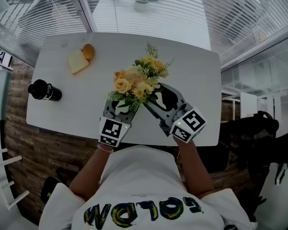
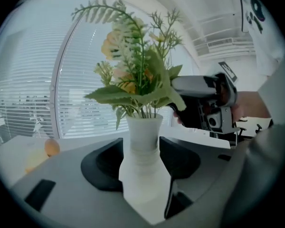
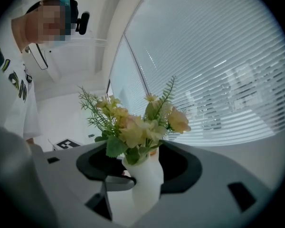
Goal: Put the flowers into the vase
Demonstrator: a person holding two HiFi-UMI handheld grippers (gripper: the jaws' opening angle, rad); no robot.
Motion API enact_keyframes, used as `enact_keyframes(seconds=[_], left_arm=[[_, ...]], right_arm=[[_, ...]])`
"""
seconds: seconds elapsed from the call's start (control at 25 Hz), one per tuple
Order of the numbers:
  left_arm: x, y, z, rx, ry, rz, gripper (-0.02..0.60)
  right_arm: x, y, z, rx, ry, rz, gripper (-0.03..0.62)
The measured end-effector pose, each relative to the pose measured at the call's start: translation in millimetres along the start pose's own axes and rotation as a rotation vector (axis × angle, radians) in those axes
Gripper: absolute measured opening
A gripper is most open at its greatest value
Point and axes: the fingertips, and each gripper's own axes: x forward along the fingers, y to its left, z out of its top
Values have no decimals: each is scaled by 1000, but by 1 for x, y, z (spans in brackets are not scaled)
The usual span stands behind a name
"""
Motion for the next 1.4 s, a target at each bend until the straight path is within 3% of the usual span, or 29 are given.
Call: enact_keyframes(seconds=[0.56, 0.92, 1.4], left_arm=[[-46, 3, 34, -98, -82, 28, 236], [-72, 4, 55, -116, -134, 46, 142], [-106, 9, 96, -130, -240, 115, 54]], right_arm=[[-33, 0, 21, -26, -8, -83, 267], [-54, 8, 38, -142, 9, -205, 154], [-84, 24, 56, -258, 19, -358, 60]])
